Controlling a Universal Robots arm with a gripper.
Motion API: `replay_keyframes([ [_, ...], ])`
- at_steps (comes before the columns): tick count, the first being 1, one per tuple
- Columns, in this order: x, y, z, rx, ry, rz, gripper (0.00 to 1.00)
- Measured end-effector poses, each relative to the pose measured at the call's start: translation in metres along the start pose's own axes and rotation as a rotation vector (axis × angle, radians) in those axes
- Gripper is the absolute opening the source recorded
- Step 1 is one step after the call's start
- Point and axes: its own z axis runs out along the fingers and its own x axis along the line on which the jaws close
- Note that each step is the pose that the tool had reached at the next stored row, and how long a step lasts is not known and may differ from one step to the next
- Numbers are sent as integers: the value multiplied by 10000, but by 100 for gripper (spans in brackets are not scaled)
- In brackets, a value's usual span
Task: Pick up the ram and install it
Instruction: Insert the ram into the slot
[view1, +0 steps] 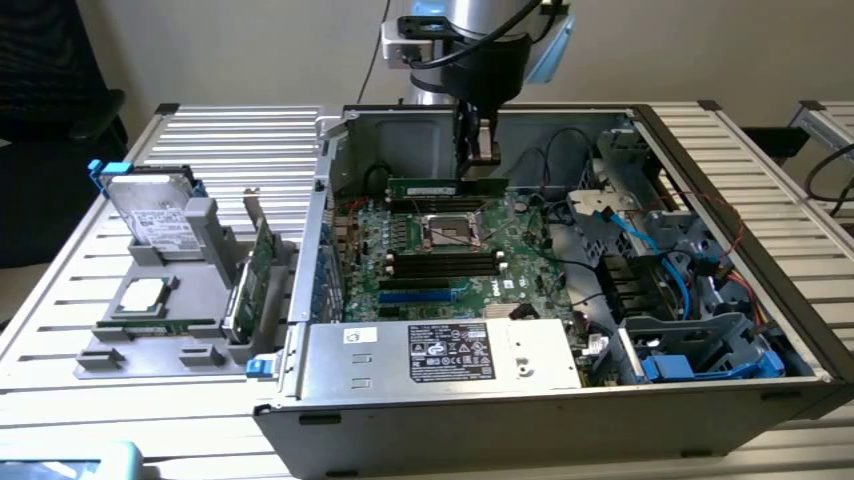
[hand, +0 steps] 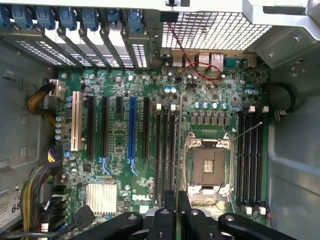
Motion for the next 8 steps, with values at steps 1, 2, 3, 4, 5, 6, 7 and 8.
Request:
replay_keyframes([
  [1, 0, -1, 16, 0, 7, -7, 14],
  [2, 1, -1, 30, 0, 21, -11, 14],
  [3, 2, -2, 41, -1, 33, -13, 14],
  [4, 3, -4, 51, -1, 46, -16, 14],
  [5, 4, -8, 61, -1, 57, -19, 14],
  [6, 6, -13, 70, -1, 60, -21, 14],
  [7, 11, -19, 77, -2, 65, -22, 14],
  [8, 19, -25, 82, -1, 65, -24, 14],
])
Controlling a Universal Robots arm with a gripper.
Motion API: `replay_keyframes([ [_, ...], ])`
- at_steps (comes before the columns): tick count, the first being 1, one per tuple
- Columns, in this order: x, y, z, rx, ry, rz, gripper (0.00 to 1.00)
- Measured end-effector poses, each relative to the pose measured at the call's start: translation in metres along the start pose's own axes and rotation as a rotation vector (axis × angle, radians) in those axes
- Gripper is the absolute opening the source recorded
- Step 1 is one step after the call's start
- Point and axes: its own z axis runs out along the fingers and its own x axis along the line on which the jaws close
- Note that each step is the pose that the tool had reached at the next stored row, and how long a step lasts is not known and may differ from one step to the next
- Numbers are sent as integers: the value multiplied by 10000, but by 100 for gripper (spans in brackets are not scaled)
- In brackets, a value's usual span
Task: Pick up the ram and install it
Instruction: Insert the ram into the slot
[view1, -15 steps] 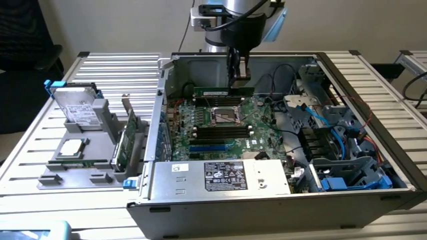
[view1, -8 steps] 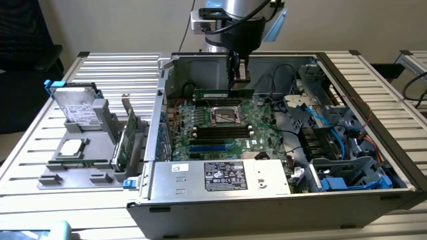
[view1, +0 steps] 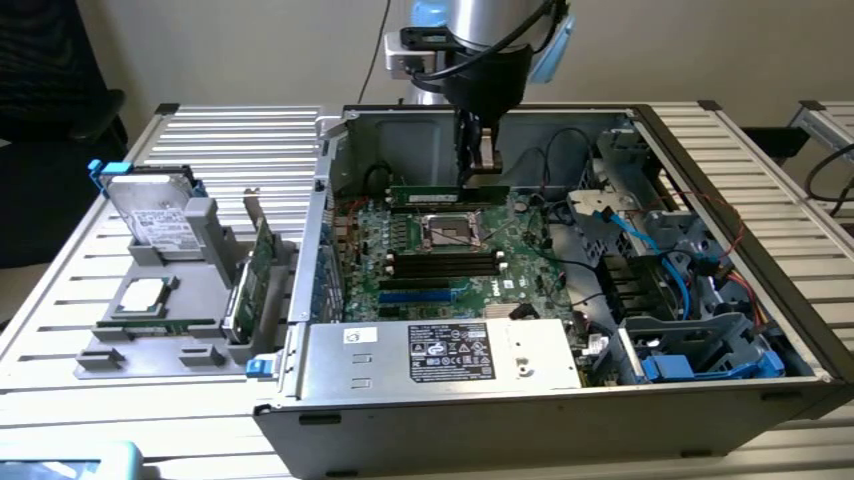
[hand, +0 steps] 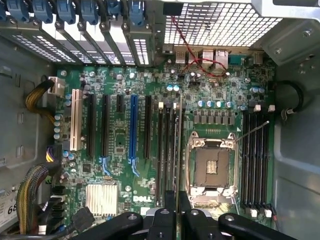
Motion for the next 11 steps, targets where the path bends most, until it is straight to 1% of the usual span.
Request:
replay_keyframes([
  [11, 46, -3, 112, 0, 1, -1, 14],
])
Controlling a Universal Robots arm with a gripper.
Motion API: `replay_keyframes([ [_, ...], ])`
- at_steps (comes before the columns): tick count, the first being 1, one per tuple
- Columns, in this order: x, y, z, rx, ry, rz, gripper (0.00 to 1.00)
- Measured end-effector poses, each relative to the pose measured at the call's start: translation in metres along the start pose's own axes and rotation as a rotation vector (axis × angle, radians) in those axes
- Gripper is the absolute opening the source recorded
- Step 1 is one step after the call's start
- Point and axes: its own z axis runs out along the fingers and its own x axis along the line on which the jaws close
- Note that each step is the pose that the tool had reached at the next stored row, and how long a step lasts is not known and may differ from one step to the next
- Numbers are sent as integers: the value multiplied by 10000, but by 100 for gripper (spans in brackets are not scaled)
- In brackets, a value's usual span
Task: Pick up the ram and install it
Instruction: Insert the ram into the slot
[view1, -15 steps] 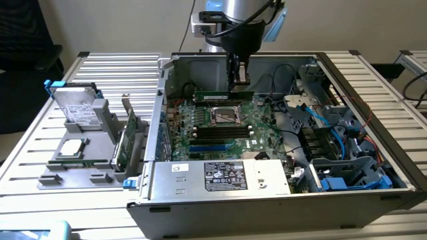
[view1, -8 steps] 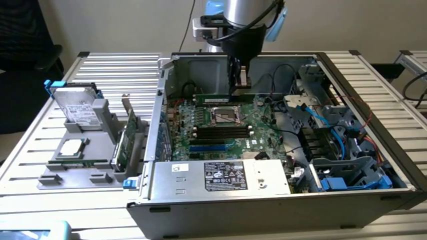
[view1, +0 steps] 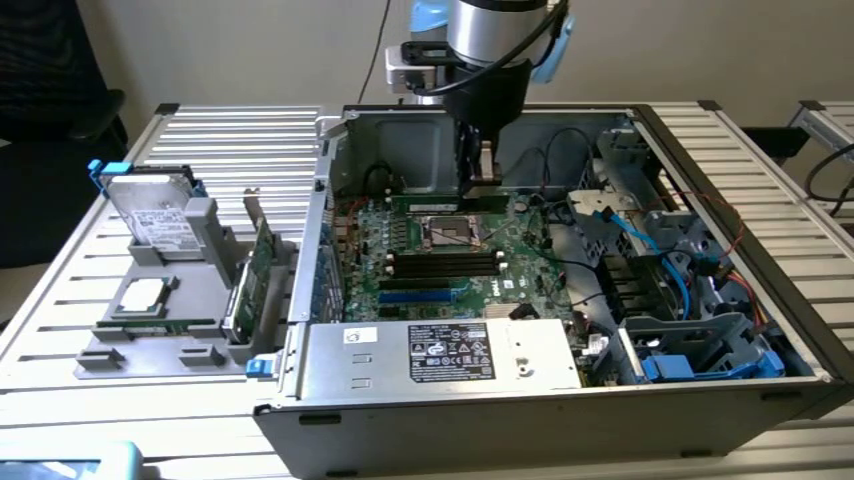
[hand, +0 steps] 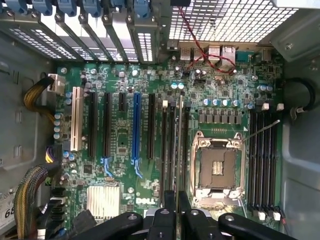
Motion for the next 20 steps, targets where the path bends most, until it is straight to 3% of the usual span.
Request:
replay_keyframes([
  [12, 3, -3, 147, 73, 0, -19, 14],
  [20, 4, -4, 195, 75, 3, -21, 14],
])
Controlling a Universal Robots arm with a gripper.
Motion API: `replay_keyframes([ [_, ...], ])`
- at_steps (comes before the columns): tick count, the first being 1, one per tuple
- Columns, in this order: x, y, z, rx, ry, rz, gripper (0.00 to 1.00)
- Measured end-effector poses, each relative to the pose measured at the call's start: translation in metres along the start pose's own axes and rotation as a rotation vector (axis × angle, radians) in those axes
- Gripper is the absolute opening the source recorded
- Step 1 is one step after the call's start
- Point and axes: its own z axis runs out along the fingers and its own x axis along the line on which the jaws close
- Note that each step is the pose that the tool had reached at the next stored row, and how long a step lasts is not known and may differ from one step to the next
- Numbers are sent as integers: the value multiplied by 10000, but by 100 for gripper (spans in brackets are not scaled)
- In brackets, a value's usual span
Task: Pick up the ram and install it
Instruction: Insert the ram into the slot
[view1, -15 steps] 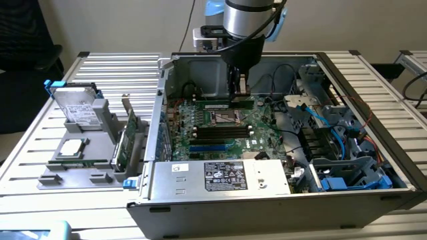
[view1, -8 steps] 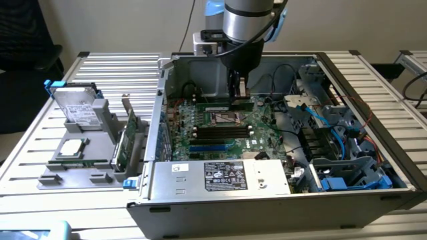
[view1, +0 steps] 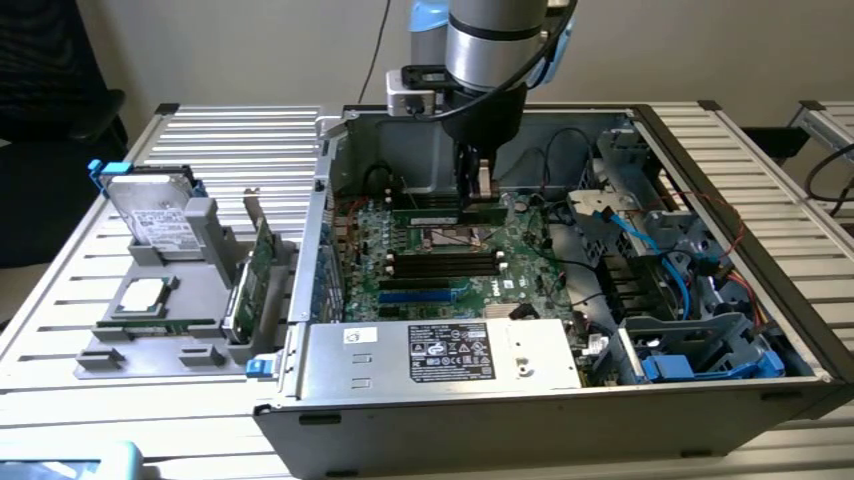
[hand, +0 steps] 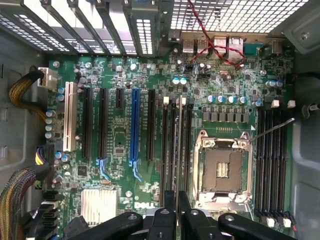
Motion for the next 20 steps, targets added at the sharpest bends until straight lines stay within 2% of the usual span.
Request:
replay_keyframes([
  [5, 0, 0, 18, 3, 6, 0, 14],
  [8, 1, -1, 54, 8, 47, 0, 14],
  [20, 3, -2, 198, 18, 148, 1, 14],
])
